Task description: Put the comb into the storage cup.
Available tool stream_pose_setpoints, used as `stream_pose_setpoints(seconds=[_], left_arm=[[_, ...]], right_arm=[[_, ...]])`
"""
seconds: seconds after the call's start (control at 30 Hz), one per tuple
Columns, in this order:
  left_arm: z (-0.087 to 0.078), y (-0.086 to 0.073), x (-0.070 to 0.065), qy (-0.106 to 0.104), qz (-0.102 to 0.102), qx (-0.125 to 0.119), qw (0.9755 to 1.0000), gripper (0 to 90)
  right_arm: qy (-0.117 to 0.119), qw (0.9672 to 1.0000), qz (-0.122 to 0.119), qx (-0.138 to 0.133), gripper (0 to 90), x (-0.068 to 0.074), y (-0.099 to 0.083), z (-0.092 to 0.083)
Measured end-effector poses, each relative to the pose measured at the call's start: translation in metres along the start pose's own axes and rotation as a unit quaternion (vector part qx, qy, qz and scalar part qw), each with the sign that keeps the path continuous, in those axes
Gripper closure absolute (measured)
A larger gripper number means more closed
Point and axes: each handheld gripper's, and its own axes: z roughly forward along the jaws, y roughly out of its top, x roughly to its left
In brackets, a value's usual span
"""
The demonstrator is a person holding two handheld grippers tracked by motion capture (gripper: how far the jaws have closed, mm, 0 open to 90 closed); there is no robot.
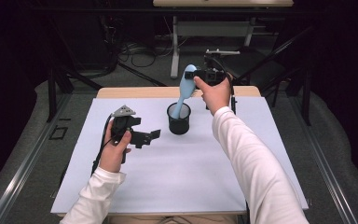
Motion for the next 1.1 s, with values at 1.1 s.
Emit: stream_pose_setpoints(seconds=[1.1], left_arm=[[0.002,-0.001,0.0,-0.001,-0.003,0.001,1.0,0.4]], right_arm=[[-0.019,0.999,-0.039,-0.002,51.2,0.001,-0.021,0.024]])
